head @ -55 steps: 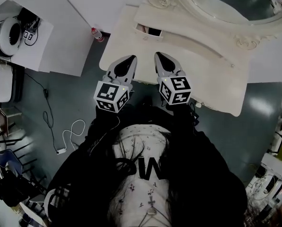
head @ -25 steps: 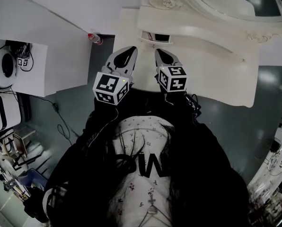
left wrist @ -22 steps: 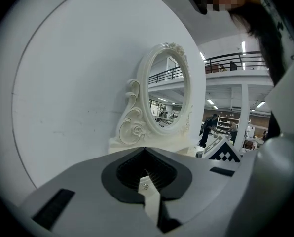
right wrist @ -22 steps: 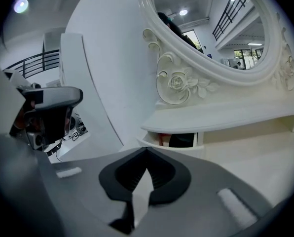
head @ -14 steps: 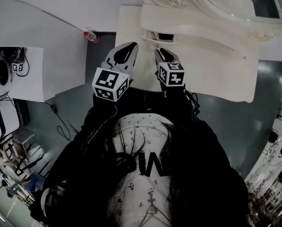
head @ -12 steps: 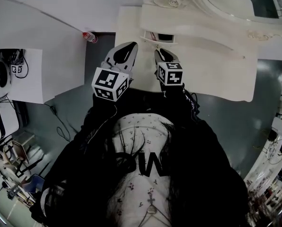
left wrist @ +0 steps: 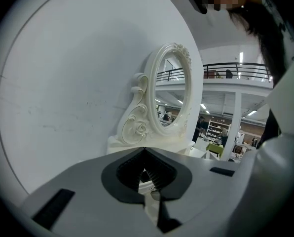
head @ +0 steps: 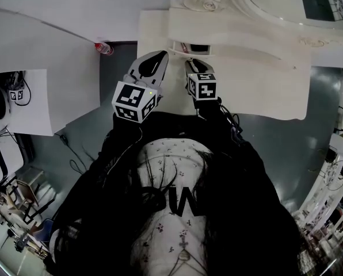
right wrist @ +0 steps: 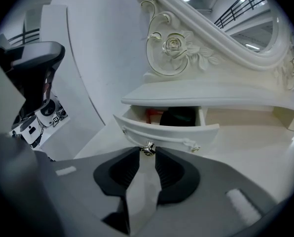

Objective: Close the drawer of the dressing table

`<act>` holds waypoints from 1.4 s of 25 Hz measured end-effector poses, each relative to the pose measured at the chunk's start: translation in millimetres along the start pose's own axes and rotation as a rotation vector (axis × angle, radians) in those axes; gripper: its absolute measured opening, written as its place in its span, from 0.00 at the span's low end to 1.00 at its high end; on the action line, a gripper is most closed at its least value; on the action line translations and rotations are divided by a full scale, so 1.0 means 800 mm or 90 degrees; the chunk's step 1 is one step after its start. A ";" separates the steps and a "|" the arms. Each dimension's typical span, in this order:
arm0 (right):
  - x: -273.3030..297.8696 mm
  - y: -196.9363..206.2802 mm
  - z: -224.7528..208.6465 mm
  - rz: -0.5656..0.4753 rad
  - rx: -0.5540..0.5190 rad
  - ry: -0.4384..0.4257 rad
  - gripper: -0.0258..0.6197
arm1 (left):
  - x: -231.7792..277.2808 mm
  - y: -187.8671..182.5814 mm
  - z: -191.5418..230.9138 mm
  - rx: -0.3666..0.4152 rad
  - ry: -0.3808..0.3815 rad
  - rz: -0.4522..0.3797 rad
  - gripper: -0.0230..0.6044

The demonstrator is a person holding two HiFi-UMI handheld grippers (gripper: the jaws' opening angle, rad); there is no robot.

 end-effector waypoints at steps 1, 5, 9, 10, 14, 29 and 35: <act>0.001 0.000 0.000 0.000 -0.002 0.002 0.20 | 0.002 0.000 0.002 -0.001 0.001 0.000 0.04; 0.003 -0.003 0.001 0.003 -0.005 0.008 0.20 | 0.010 -0.001 0.009 -0.008 0.006 -0.002 0.04; 0.004 -0.008 -0.002 0.012 -0.008 0.006 0.20 | 0.015 -0.002 0.011 -0.011 0.011 0.000 0.04; 0.005 -0.009 -0.003 0.012 -0.007 0.006 0.20 | 0.016 -0.003 0.011 -0.011 0.012 0.000 0.04; 0.009 -0.013 -0.009 0.006 0.000 0.013 0.20 | 0.015 -0.002 0.015 -0.014 0.009 0.001 0.04; 0.029 -0.032 -0.020 -0.015 -0.008 0.023 0.21 | 0.013 -0.001 0.026 -0.018 -0.003 0.003 0.04; 0.036 -0.039 -0.024 -0.020 -0.011 0.019 0.21 | 0.014 -0.002 0.026 -0.014 -0.004 0.005 0.04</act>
Point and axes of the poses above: the fingertips, and each gripper's own axes: x forward along the fingers, z to its left, y out of its underside, the point moved 2 cm from there along -x, backward along the fingers, and after that the axes turned 2 degrees about -z, right-handed, at the moved point
